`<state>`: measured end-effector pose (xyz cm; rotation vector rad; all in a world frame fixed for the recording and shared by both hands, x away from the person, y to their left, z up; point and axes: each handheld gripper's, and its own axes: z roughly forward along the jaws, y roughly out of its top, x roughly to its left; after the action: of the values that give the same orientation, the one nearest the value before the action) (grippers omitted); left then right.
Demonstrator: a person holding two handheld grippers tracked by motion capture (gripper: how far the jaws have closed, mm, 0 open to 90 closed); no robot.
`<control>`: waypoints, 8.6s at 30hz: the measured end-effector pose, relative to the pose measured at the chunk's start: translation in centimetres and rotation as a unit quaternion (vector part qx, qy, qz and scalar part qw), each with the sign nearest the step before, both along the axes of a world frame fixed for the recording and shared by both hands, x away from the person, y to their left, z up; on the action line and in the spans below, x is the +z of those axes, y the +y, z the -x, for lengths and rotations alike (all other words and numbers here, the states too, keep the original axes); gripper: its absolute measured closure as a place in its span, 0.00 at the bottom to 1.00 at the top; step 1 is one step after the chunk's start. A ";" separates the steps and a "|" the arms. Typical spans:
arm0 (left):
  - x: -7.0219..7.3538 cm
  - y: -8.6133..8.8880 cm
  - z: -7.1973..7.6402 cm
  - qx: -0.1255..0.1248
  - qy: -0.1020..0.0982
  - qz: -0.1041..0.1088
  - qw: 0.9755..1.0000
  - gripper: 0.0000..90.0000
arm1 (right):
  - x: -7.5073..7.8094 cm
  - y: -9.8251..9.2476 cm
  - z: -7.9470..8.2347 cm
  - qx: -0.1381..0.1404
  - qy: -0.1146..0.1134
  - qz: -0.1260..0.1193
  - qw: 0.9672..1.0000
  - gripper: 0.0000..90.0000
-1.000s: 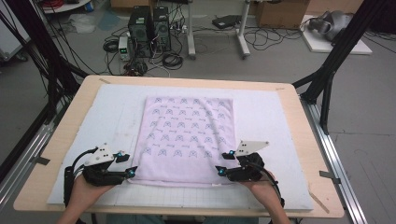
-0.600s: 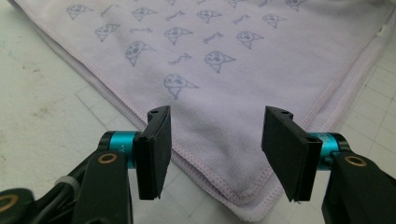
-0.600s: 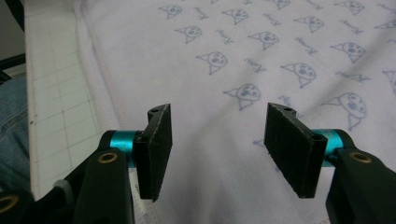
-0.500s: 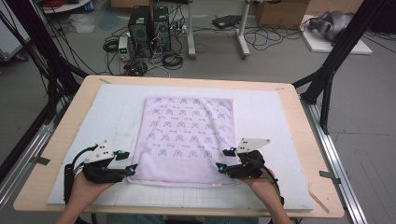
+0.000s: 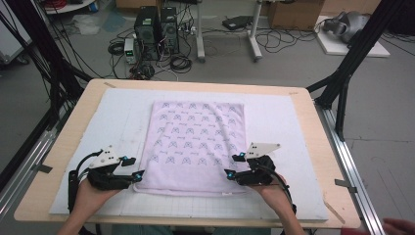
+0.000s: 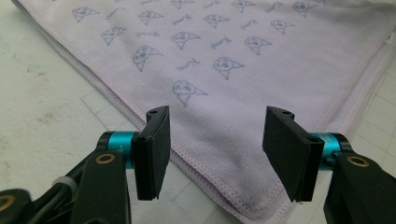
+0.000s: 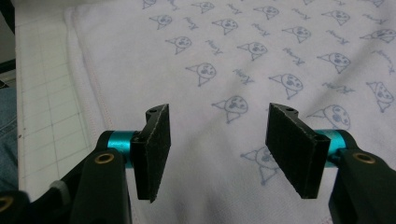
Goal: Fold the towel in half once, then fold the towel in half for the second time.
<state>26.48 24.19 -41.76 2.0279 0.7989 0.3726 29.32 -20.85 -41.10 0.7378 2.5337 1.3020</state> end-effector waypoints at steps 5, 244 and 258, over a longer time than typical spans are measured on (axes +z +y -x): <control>-0.1 0.1 -0.1 0.001 0.002 -0.002 1.000 0.47 | 0.0 0.0 -0.1 0.001 0.002 -0.001 1.000 0.44; -0.4 -2.3 -9.0 0.062 -0.002 -0.022 0.998 0.98 | -0.6 -2.1 -7.3 -0.078 -0.003 0.078 0.994 0.98; 0.0 -2.2 -9.8 0.072 0.002 -0.016 0.997 0.68 | 0.4 -2.6 -7.1 -0.096 -0.001 0.068 0.993 0.68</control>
<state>36.25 22.02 -41.71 2.0079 0.9496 0.4653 36.44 -23.42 -40.74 0.9235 2.4499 1.0583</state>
